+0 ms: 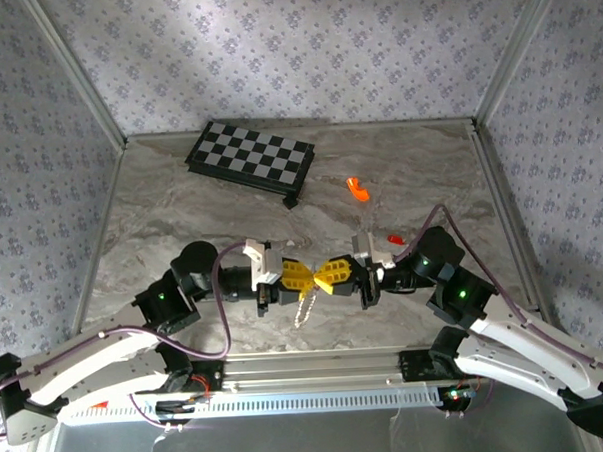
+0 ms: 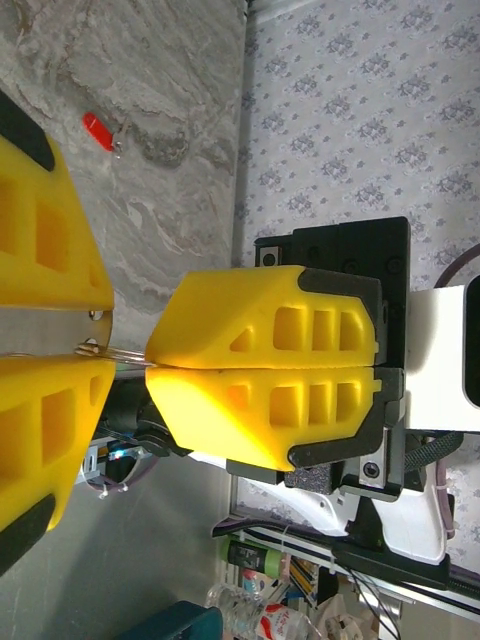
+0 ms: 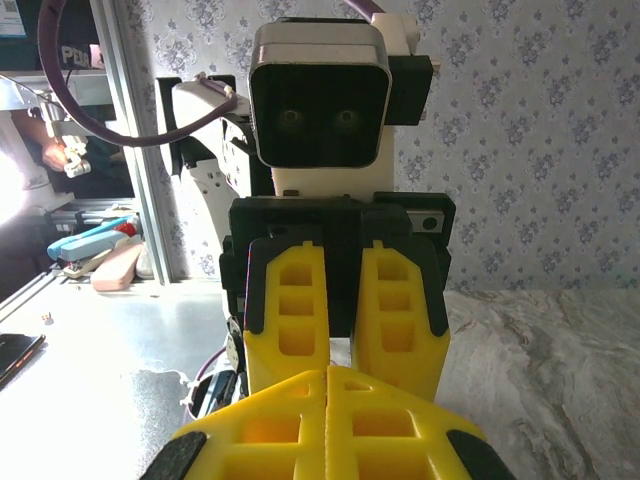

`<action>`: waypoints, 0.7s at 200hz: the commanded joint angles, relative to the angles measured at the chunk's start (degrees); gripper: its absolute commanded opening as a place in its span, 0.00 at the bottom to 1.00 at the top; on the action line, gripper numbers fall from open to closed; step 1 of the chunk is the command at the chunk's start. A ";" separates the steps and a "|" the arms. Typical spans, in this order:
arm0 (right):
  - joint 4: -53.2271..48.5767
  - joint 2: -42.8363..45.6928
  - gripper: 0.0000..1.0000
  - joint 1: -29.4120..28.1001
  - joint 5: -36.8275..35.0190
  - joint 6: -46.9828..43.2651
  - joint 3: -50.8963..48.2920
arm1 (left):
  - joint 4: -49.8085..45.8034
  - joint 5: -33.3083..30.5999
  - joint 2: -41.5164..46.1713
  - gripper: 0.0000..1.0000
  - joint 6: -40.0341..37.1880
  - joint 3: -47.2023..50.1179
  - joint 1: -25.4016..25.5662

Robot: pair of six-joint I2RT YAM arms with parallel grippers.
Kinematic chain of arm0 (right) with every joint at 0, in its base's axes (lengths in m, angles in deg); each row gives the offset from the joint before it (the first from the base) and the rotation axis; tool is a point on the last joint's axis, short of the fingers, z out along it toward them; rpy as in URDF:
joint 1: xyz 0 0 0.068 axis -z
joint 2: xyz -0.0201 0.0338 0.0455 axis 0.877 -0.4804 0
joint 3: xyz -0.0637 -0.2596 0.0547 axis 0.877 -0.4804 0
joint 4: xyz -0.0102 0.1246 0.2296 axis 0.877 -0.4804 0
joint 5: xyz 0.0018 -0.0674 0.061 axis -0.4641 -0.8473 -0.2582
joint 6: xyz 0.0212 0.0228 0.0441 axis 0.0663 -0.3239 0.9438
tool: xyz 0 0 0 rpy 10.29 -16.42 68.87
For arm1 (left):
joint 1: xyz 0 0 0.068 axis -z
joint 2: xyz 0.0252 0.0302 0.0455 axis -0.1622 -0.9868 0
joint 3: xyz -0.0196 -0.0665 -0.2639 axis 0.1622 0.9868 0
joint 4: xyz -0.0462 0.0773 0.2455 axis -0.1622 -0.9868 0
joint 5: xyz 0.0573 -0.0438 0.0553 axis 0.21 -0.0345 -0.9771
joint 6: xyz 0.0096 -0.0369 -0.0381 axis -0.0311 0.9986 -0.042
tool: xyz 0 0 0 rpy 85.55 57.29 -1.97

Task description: Put the keys on the keyring

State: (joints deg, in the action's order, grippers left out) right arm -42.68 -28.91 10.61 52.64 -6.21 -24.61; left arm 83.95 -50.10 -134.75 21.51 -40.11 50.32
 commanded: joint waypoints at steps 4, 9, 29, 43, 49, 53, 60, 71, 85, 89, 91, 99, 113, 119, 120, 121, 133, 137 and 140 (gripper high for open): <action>-0.17 0.65 0.00 -0.56 -0.20 -0.86 0.48 | 3.47 0.45 -0.12 0.19 0.18 -1.38 0.37; -0.28 0.61 0.00 -0.56 -0.21 -0.88 0.49 | 3.52 0.62 -0.20 0.18 0.20 -1.40 0.37; -0.67 0.61 0.00 -0.56 -0.47 -1.05 0.50 | 4.06 1.35 -0.37 0.11 0.51 -1.26 0.37; -1.36 0.61 0.00 -0.60 -0.74 -1.30 0.59 | 4.48 1.63 -0.51 0.09 0.73 -1.05 0.37; -1.58 0.61 0.00 -0.57 -0.91 -1.41 0.72 | 4.60 1.97 -0.50 0.07 0.80 -0.96 0.33; -1.75 0.61 0.00 -0.56 -1.07 -1.49 0.78 | 4.72 2.32 -0.63 0.05 0.86 -0.95 0.35; -2.02 0.61 0.00 -0.56 -1.26 -1.65 0.83 | 4.65 2.72 -0.74 0.03 0.84 -1.08 0.37; -2.46 0.61 0.00 -0.56 -1.68 -1.76 0.91 | 4.57 3.02 -0.81 0.00 0.95 -1.04 0.36; -3.66 0.62 0.00 -0.56 -2.04 -2.07 1.37 | 4.80 3.06 -0.47 0.00 1.17 -0.68 0.37; -4.26 0.61 0.00 -0.56 -2.18 -2.18 1.53 | 4.82 3.02 -0.34 0.00 1.17 -0.58 0.38; -4.58 0.61 0.00 -0.56 -2.33 -2.20 1.68 | 4.88 3.02 -0.26 0.00 1.11 -0.57 0.39; -5.99 0.61 0.00 -0.57 -2.94 -2.37 2.21 | 4.82 2.81 -0.03 0.00 1.17 -0.40 0.33; -10.10 0.74 0.10 -0.91 -5.25 -2.85 3.80 | 4.19 1.34 0.53 0.00 0.64 -0.21 0.42; -11.88 0.99 0.18 -1.13 -6.67 -3.13 4.42 | 3.66 0.34 0.87 0.00 0.28 -0.12 0.37; -12.01 1.06 0.20 -1.20 -7.00 -3.19 4.53 | 3.55 0.18 0.93 0.00 0.20 -0.12 0.37; -12.43 1.10 0.21 -1.28 -7.30 -3.27 4.63 | 3.44 0.02 0.92 0.00 0.12 -0.12 0.37; -15.24 2.25 0.35 -1.92 -10.73 -3.93 5.03 | 2.54 -1.78 1.42 0.00 -0.94 0.21 0.37; -15.80 2.69 0.39 -2.12 -11.86 -4.02 4.95 | 2.27 -2.43 1.58 0.00 -1.38 0.42 0.37; -16.07 2.98 0.43 -2.21 -12.62 -4.03 4.79 | 1.96 -2.96 1.72 0.00 -1.71 0.49 0.37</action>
State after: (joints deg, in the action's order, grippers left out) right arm -51.43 -28.28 9.47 47.02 -8.22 -21.92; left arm 84.74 -49.83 -135.08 21.99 -39.98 50.43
